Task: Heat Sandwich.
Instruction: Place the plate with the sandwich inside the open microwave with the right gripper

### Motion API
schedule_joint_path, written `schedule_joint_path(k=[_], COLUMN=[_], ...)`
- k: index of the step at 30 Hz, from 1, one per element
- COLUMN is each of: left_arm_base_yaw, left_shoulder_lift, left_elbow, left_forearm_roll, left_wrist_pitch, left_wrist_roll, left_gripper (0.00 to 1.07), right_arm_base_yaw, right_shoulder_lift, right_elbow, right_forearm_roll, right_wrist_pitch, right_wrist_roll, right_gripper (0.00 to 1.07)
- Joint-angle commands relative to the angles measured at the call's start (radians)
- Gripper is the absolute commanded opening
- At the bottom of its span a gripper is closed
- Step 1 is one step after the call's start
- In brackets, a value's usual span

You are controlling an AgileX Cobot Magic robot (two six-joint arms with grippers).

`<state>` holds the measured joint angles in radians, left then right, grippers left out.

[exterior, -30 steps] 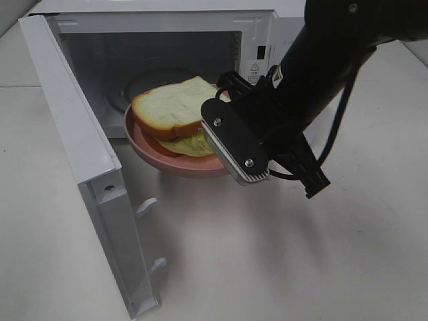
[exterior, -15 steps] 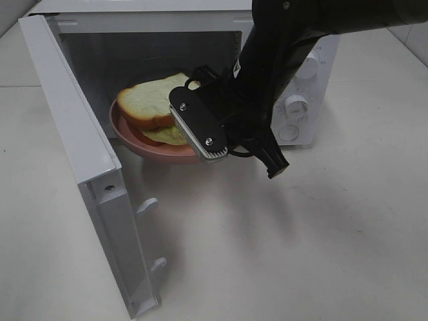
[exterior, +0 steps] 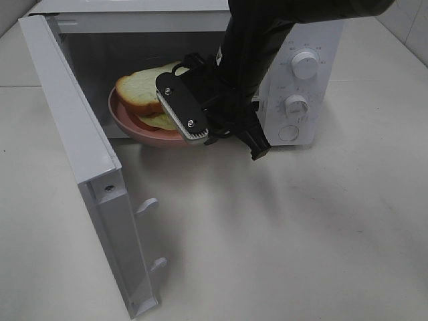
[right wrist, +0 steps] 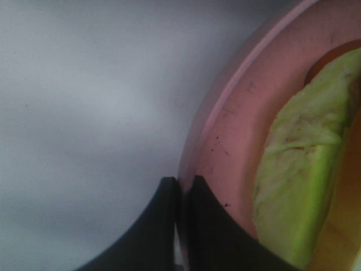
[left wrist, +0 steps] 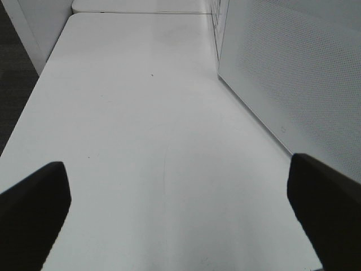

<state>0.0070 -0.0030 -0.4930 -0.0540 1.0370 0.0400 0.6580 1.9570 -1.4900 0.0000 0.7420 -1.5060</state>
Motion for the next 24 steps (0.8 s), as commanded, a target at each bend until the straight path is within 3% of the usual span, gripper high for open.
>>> schedule_joint_path(k=[1,24], left_arm_base_yaw=[0.003,0.003], left_shoulder_lift=[-0.031,-0.031], left_elbow=[0.002,0.002], left_forearm_roll=[-0.002,-0.002], left_wrist_pitch=[-0.001,-0.001], left_wrist_roll=[-0.001,-0.001], left_gripper=[1.04,1.04], right_arm_base_yaw=[0.004,0.004], right_shoulder_lift=[0.012,0.229], right_elbow=[-0.035,-0.354], right_forearm_roll=[-0.01,-0.046], right_wrist_pitch=[-0.003,0.084], right_wrist_roll=[0.02,0.179], right_gripper=[0.01,0.01])
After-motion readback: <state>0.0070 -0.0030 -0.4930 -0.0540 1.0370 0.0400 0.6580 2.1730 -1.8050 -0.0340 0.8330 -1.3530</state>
